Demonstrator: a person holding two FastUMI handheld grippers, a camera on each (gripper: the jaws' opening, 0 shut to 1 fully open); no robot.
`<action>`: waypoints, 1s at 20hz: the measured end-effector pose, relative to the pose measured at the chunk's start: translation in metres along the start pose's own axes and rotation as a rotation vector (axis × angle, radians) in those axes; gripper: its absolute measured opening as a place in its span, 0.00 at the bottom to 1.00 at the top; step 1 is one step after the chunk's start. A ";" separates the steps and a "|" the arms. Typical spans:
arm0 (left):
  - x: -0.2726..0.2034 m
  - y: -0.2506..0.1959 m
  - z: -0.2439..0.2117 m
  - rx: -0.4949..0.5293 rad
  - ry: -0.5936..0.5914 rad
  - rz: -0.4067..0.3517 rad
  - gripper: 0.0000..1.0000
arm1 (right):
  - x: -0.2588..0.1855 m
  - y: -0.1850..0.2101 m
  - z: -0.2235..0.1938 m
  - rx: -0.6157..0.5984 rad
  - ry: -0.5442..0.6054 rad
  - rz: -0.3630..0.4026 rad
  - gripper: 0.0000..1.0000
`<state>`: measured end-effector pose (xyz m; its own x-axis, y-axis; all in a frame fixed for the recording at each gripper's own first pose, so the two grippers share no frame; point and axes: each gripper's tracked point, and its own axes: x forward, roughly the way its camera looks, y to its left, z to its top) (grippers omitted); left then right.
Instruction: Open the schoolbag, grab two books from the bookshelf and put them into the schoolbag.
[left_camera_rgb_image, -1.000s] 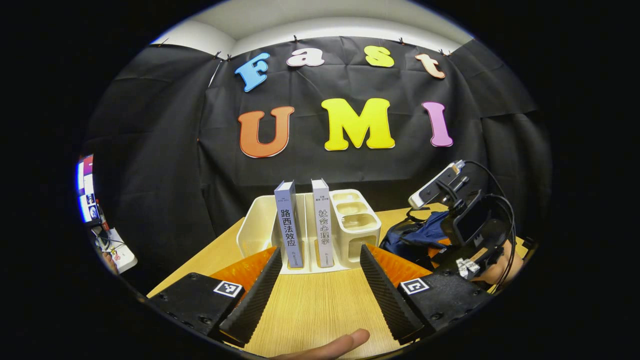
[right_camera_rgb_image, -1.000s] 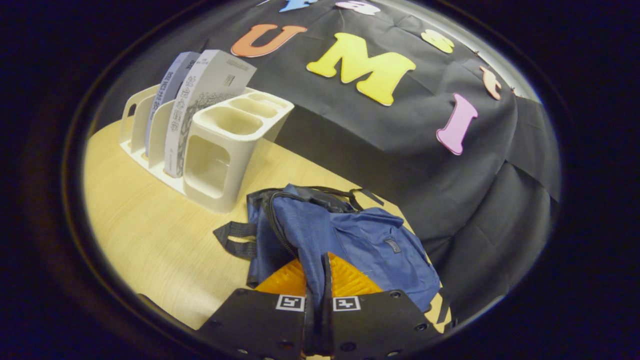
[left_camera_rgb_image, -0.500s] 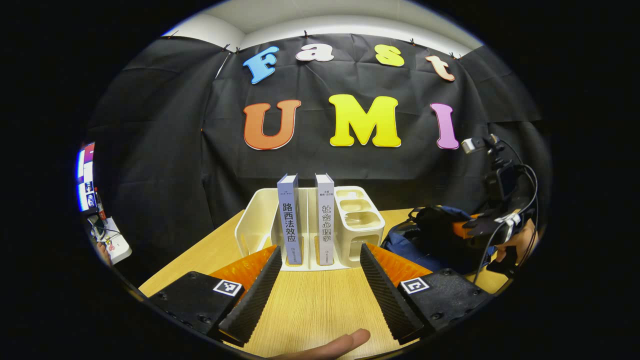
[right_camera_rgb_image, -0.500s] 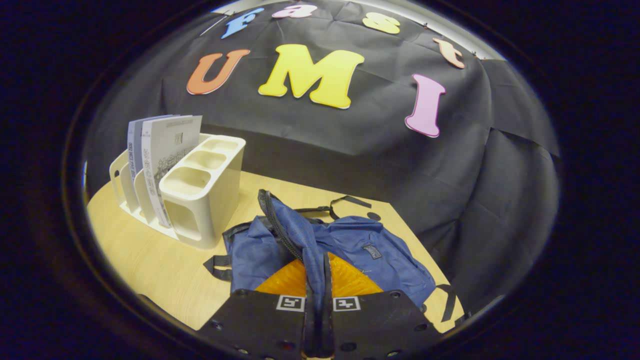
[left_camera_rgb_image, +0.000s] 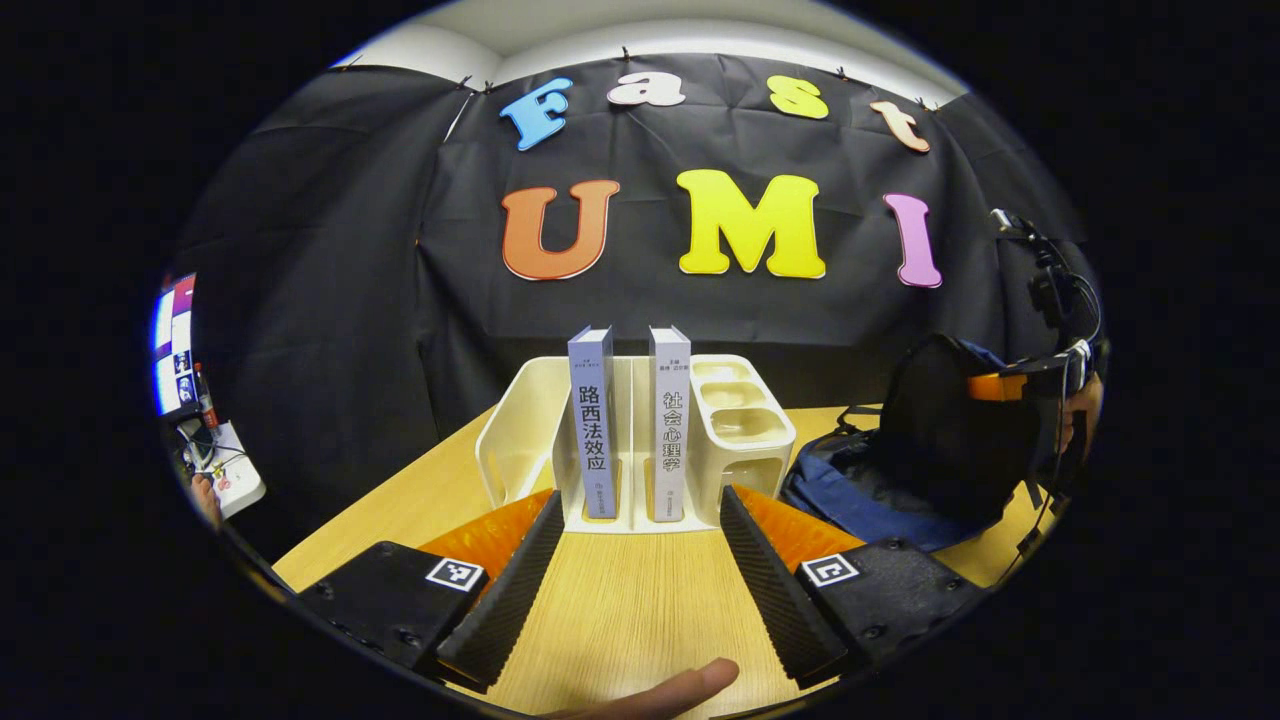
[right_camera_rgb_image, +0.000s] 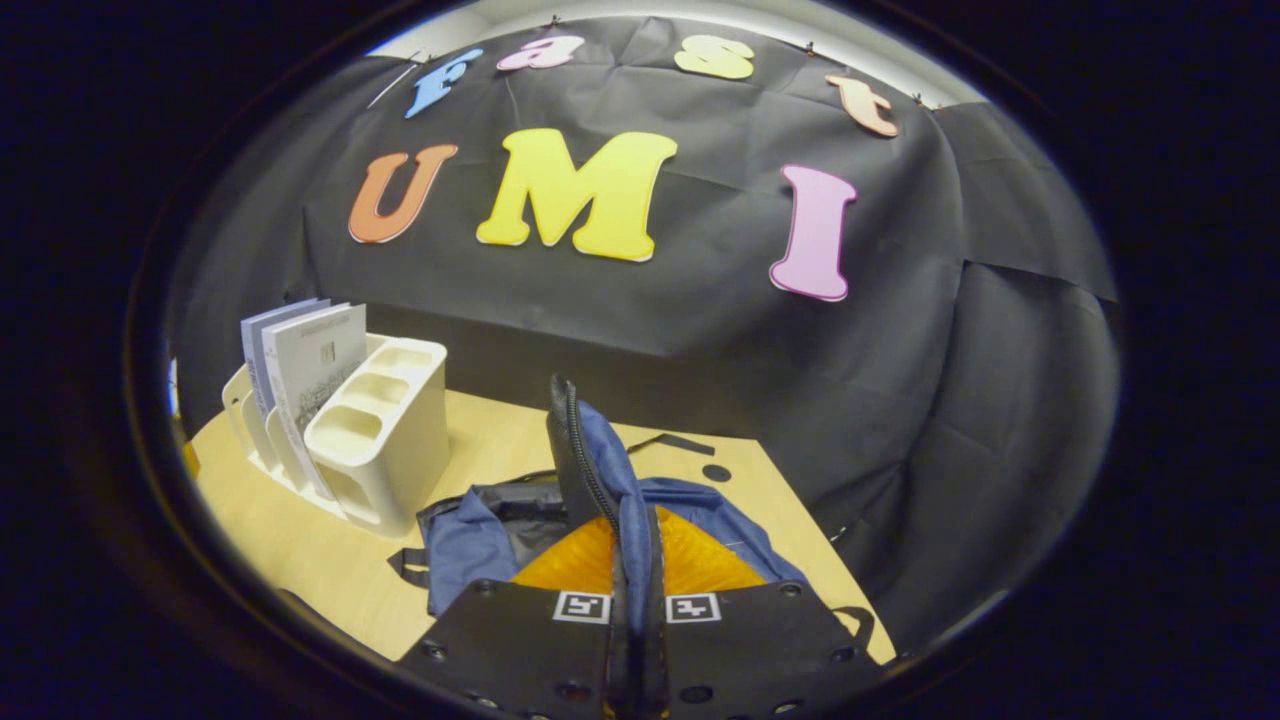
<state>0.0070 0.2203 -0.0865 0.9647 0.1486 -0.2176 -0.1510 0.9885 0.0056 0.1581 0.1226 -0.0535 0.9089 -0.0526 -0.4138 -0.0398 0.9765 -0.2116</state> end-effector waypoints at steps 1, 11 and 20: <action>0.000 -0.001 0.002 0.003 -0.003 0.006 0.99 | 0.001 -0.006 0.005 0.006 -0.008 0.001 0.06; 0.027 -0.019 0.045 0.027 -0.049 -0.017 0.99 | 0.013 -0.044 0.041 0.011 -0.062 0.016 0.05; 0.082 -0.031 0.095 0.037 -0.058 -0.030 0.99 | 0.023 -0.059 0.052 0.045 -0.054 0.050 0.05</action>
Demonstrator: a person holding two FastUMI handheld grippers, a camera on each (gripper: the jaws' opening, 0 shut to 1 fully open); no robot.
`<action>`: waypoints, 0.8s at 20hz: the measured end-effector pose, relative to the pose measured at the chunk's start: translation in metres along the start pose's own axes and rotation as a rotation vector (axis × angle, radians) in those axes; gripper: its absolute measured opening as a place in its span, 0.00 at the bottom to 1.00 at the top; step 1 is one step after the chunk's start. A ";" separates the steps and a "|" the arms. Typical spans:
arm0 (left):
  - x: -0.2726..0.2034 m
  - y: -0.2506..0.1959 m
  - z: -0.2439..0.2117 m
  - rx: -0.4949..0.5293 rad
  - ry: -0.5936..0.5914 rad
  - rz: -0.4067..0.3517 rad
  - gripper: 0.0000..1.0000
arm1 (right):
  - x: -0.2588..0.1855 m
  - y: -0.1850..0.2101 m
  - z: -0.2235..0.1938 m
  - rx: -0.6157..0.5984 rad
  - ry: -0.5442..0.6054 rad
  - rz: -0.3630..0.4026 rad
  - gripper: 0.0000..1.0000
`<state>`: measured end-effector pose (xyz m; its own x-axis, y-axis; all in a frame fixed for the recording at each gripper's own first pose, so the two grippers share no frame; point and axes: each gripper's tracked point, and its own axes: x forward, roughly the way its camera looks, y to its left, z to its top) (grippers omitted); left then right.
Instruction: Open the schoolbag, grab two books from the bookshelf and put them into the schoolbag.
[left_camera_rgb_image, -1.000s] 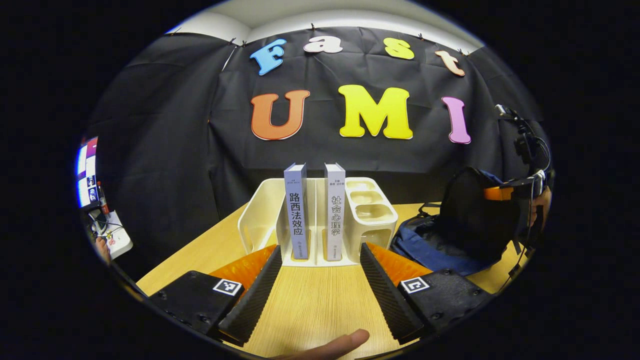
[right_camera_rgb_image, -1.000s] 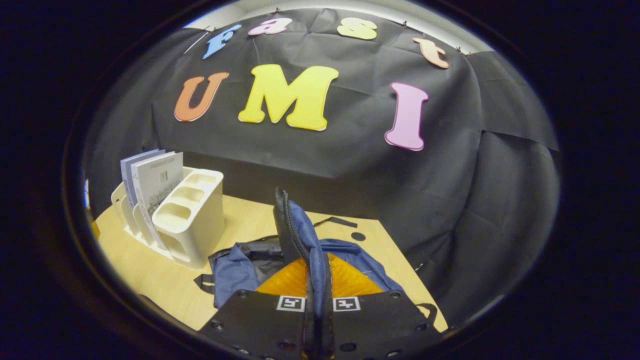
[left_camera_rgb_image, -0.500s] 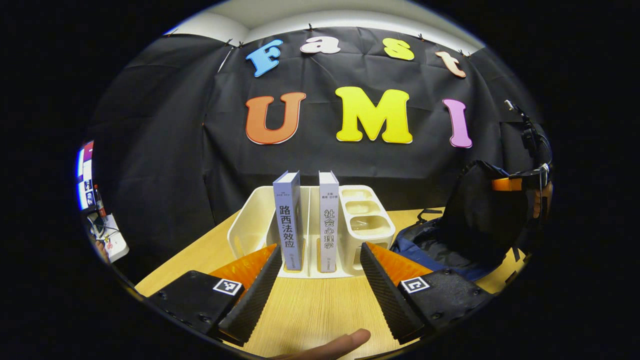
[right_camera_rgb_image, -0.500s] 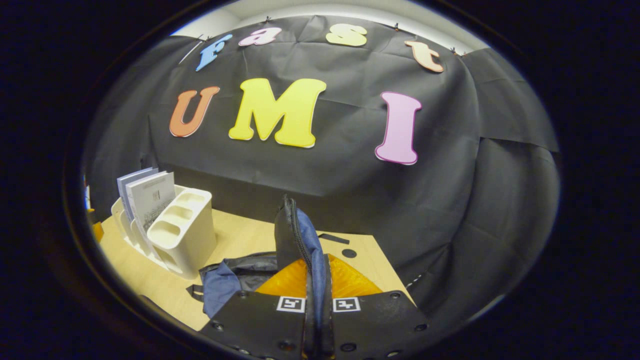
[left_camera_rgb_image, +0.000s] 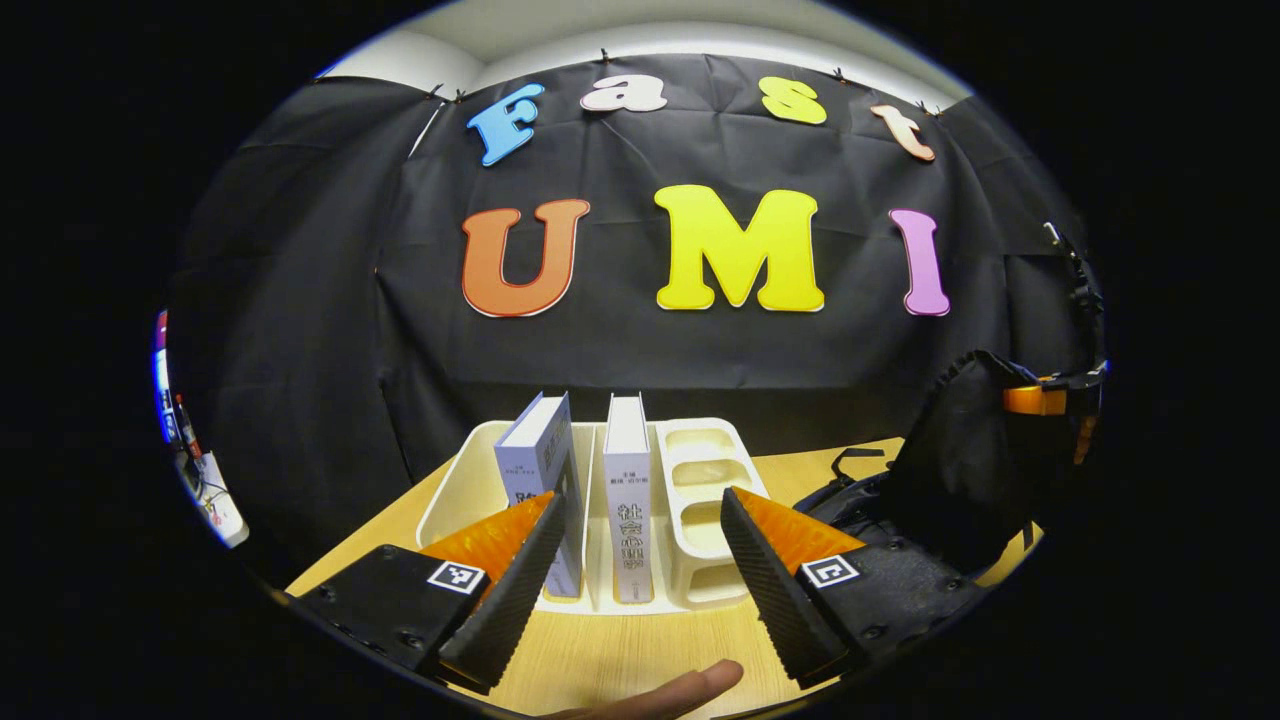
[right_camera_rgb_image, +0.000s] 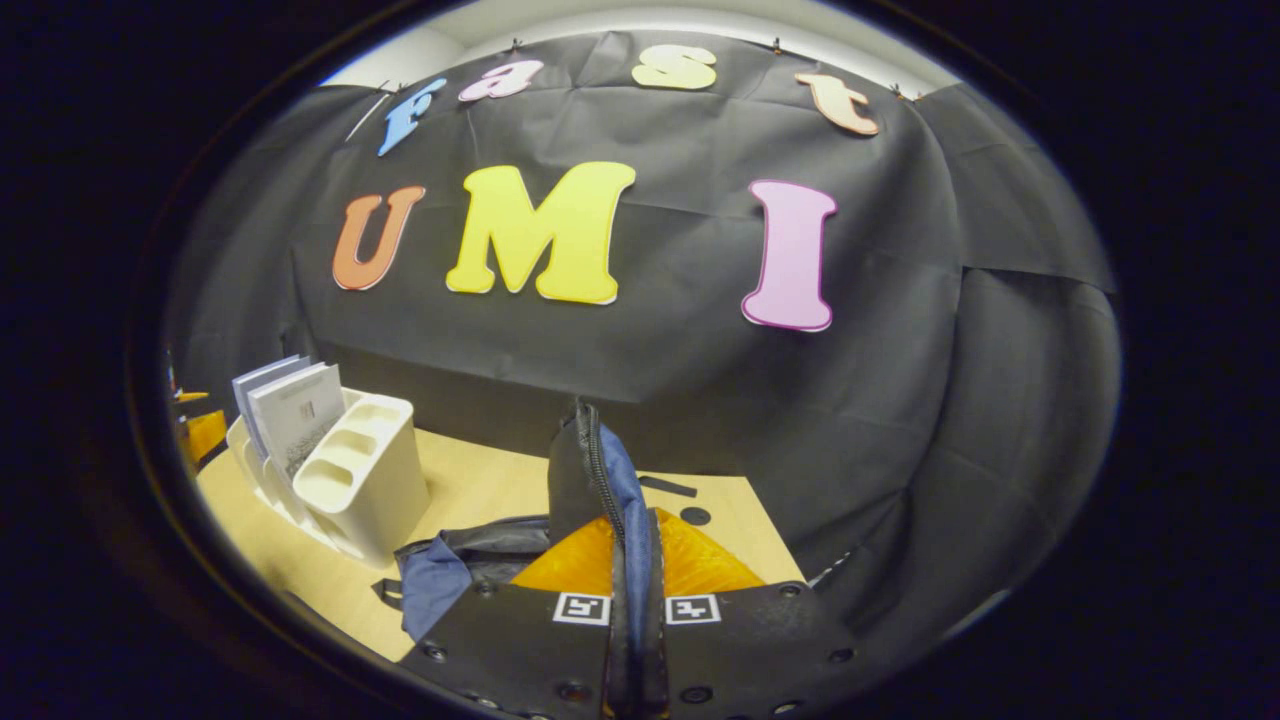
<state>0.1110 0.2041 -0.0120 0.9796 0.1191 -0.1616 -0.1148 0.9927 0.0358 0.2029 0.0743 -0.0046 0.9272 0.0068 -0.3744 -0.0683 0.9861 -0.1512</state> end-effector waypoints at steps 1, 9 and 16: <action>0.006 -0.001 0.005 0.001 -0.003 -0.006 0.99 | 0.000 -0.001 -0.001 0.003 0.001 0.005 0.05; 0.055 0.013 0.057 -0.005 -0.006 0.025 0.98 | -0.007 -0.001 -0.005 0.000 -0.018 0.040 0.05; 0.096 0.002 0.078 0.017 0.119 -0.040 0.98 | -0.014 -0.005 -0.005 0.012 -0.026 0.060 0.05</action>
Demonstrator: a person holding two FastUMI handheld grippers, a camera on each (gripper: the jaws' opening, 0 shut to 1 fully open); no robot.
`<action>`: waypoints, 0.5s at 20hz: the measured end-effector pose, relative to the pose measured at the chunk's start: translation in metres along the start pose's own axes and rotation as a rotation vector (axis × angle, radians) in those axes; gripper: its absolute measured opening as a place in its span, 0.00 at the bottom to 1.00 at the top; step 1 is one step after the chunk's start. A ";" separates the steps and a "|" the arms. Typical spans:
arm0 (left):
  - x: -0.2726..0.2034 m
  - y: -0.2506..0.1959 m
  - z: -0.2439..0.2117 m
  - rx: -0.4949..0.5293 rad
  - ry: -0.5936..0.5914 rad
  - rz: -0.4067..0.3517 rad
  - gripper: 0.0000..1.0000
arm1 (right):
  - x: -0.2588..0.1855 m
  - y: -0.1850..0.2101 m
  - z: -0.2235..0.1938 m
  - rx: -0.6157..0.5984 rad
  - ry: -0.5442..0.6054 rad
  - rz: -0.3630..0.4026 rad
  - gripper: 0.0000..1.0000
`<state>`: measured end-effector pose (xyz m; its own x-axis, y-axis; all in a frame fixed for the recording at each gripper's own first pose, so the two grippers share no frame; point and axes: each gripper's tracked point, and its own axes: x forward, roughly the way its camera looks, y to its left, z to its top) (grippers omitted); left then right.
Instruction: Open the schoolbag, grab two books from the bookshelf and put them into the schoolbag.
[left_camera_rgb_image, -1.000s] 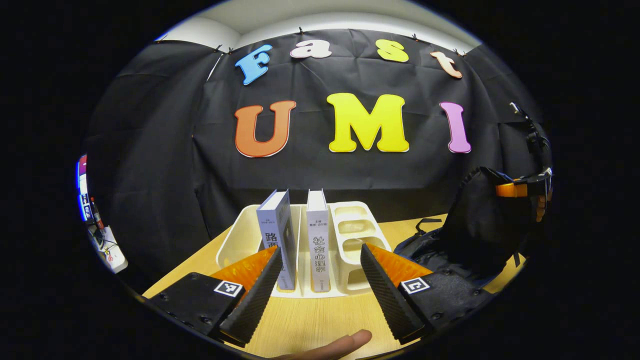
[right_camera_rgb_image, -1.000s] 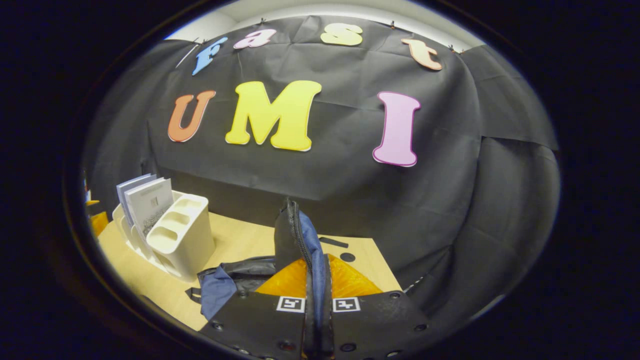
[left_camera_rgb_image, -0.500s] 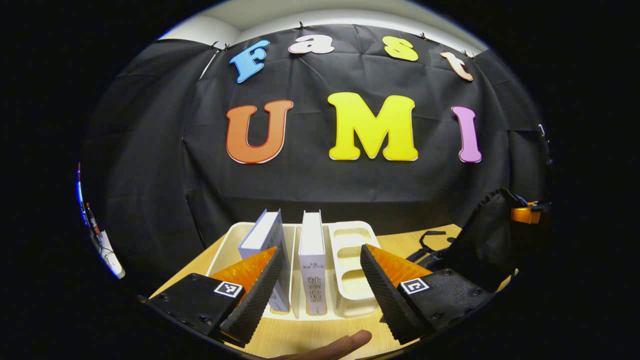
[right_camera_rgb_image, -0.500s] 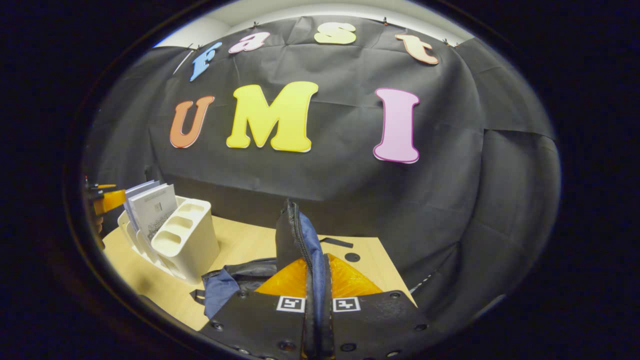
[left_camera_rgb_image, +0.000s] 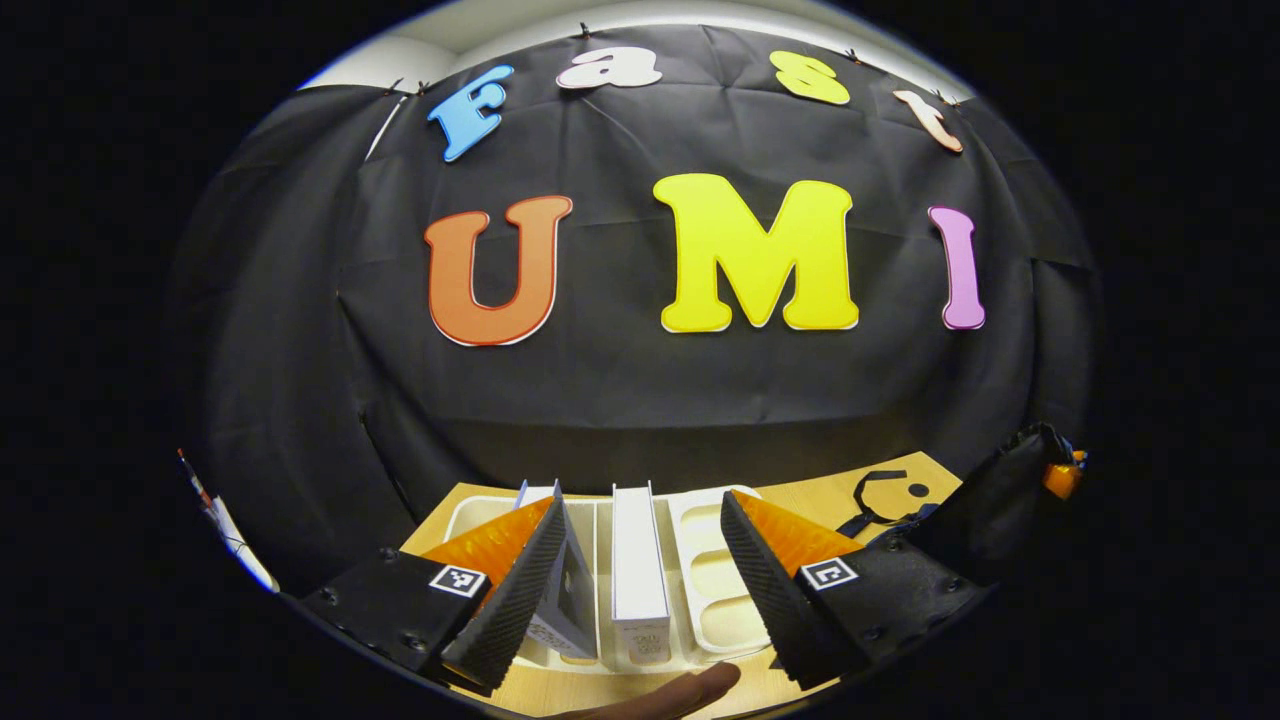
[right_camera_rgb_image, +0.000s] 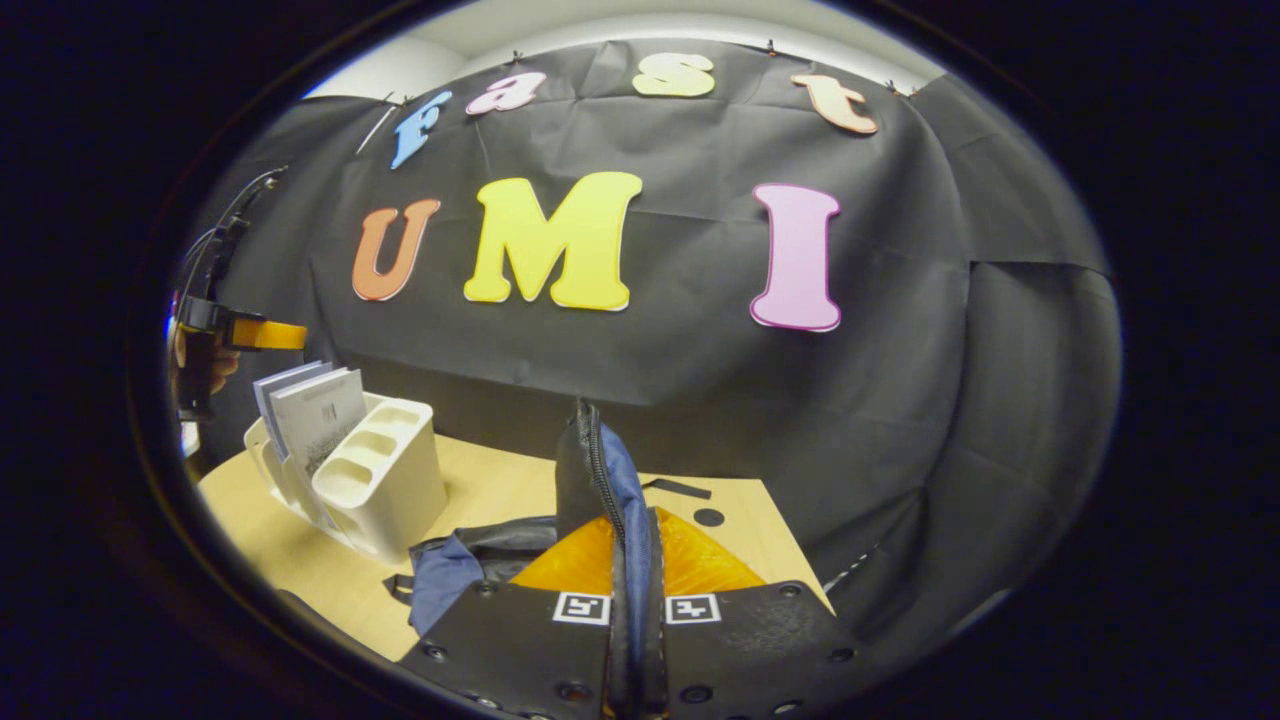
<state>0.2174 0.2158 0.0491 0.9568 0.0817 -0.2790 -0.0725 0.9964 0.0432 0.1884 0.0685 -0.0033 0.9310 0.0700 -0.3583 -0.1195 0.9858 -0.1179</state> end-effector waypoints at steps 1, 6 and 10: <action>0.005 -0.003 0.001 -0.002 0.024 -0.010 0.98 | -0.001 -0.001 -0.003 0.002 0.000 0.003 0.05; 0.038 -0.001 -0.021 0.029 0.190 -0.002 0.98 | -0.004 -0.001 -0.004 -0.003 -0.005 0.016 0.06; 0.055 0.001 -0.046 0.020 0.344 -0.008 0.97 | -0.007 -0.001 -0.008 0.021 -0.005 0.028 0.05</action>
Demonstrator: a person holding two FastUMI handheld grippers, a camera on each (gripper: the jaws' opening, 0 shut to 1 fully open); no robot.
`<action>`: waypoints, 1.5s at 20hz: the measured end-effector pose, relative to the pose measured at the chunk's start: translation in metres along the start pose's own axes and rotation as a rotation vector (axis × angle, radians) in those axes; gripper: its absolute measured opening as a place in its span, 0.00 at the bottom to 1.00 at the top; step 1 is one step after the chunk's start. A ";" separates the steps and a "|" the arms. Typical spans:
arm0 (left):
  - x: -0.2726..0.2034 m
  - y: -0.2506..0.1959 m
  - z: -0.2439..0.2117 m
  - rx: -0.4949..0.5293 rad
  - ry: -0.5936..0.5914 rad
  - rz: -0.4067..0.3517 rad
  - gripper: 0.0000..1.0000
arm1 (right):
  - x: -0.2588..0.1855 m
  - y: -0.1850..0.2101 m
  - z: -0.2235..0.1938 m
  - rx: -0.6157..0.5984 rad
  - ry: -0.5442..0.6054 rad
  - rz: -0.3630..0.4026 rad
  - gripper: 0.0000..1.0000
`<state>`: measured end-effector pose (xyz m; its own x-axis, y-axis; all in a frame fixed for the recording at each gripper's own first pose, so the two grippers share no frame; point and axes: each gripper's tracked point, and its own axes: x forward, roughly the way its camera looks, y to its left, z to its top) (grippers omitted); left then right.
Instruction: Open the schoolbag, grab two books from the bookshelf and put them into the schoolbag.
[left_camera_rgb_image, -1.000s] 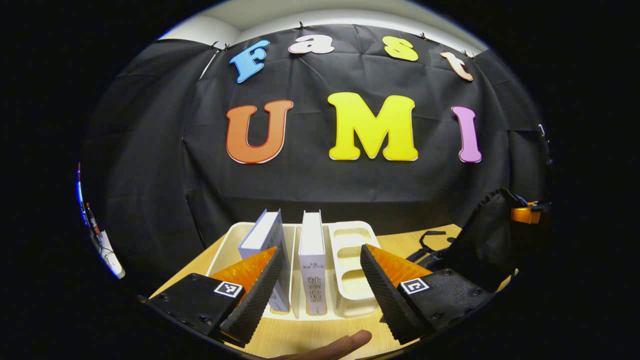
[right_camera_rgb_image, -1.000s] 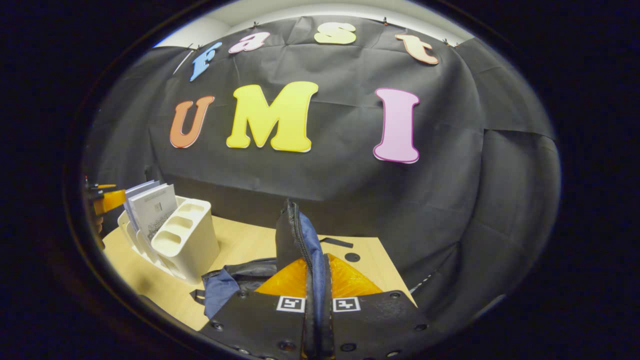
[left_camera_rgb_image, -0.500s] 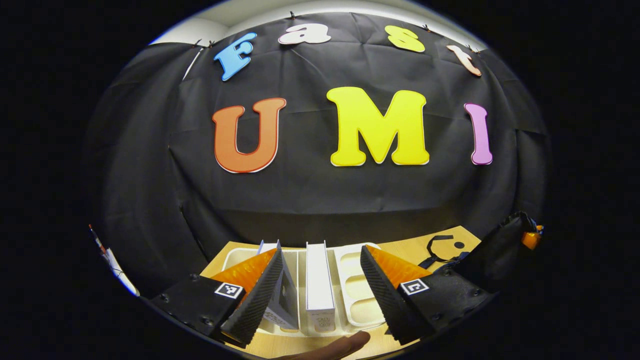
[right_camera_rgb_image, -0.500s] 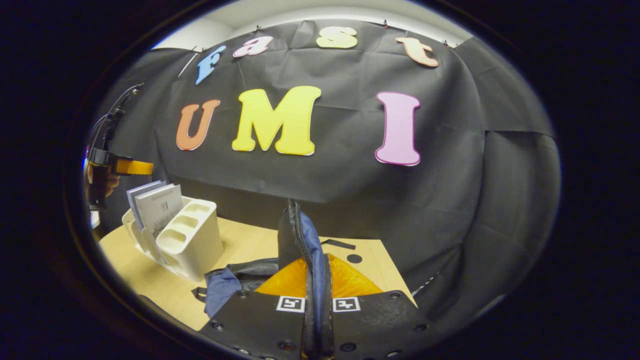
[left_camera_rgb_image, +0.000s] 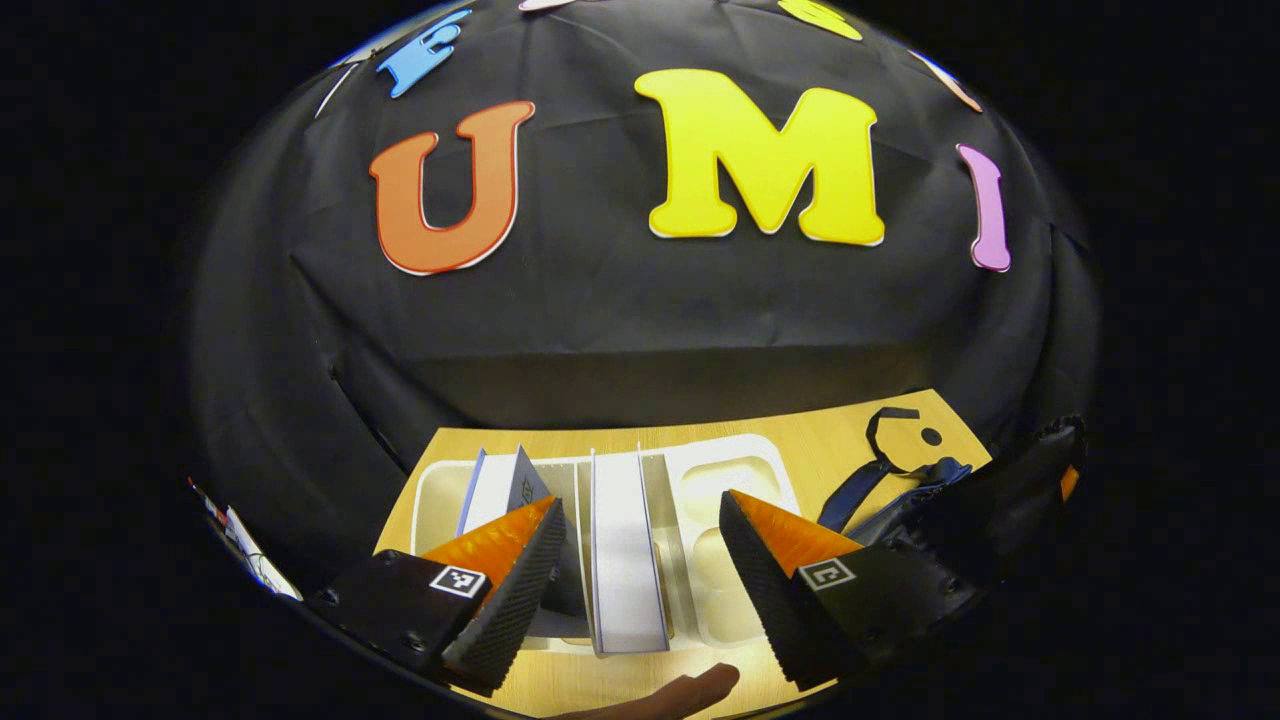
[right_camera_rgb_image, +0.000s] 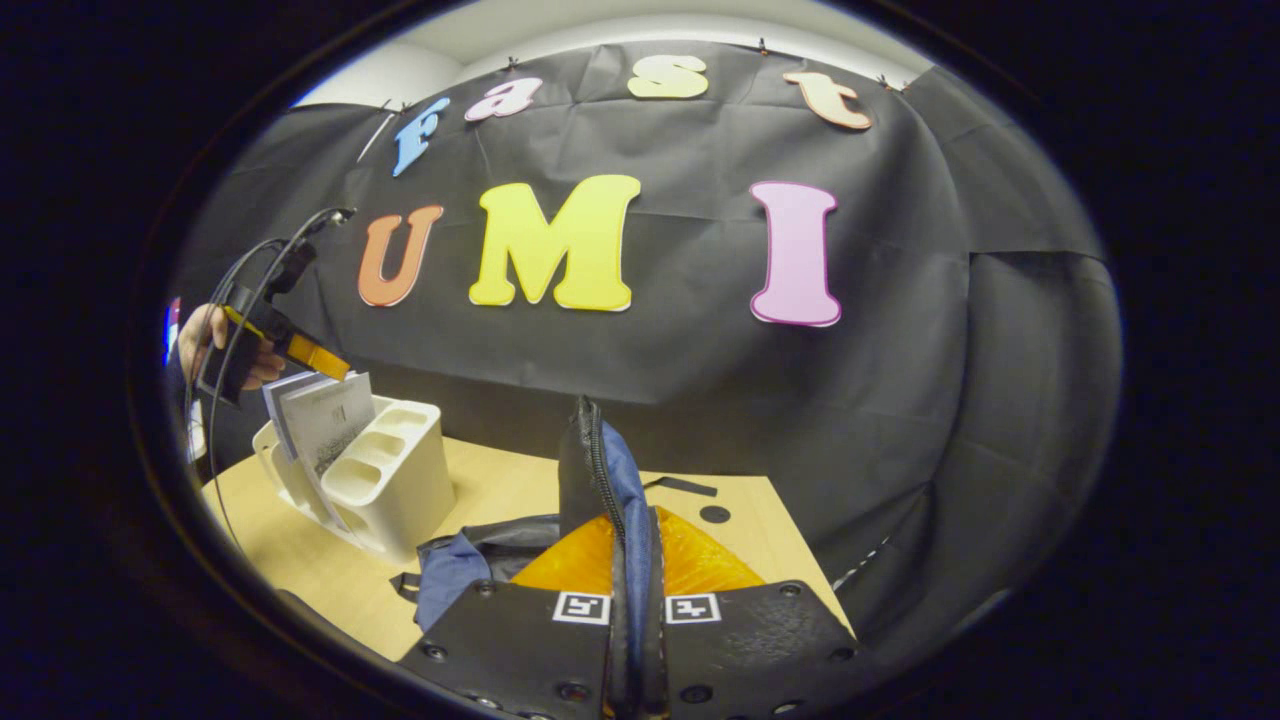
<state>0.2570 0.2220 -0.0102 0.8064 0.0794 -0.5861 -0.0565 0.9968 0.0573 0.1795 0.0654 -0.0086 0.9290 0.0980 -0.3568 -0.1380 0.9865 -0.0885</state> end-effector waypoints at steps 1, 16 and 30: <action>0.007 0.002 -0.003 0.003 0.038 0.005 0.96 | 0.000 0.001 -0.002 -0.001 0.000 0.003 0.05; 0.052 0.010 -0.080 -0.070 0.510 0.031 0.61 | -0.003 -0.003 -0.017 0.035 -0.015 0.026 0.06; -0.036 -0.006 -0.071 -0.113 0.363 -0.037 0.49 | 0.000 0.003 -0.031 0.024 0.003 0.029 0.06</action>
<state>0.1862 0.2142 -0.0466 0.5493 0.0222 -0.8353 -0.1122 0.9926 -0.0474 0.1682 0.0647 -0.0378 0.9238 0.1258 -0.3616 -0.1564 0.9861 -0.0564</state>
